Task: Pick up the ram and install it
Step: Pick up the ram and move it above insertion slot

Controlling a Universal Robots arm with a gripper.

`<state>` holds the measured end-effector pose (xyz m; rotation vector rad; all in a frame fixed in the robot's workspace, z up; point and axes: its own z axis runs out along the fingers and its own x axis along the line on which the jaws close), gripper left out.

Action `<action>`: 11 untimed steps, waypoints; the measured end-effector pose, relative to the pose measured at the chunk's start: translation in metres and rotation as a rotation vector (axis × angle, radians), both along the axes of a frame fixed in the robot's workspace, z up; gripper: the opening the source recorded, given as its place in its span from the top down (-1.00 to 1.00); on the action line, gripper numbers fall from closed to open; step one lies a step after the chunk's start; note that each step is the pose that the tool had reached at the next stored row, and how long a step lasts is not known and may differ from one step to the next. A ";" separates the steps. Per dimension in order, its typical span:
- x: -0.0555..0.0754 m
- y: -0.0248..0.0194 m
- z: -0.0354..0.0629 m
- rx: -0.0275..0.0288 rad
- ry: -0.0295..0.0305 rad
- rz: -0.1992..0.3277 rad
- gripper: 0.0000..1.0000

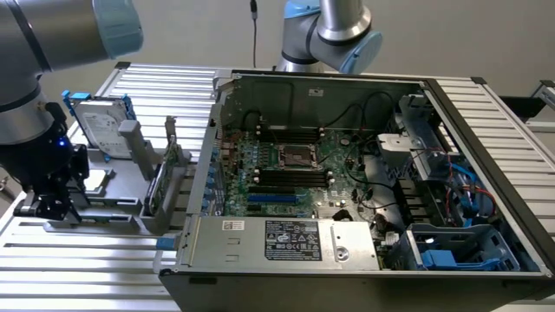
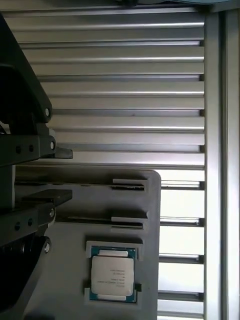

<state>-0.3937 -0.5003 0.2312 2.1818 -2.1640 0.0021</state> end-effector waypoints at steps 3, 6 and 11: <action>0.000 0.0000 -0.0051 0.0014 -0.0018 0.000 0.23; 0.000 -0.0001 -0.0085 0.0063 -0.0047 0.000 0.23; 0.000 0.0000 -0.0125 0.0259 -0.0112 0.000 0.23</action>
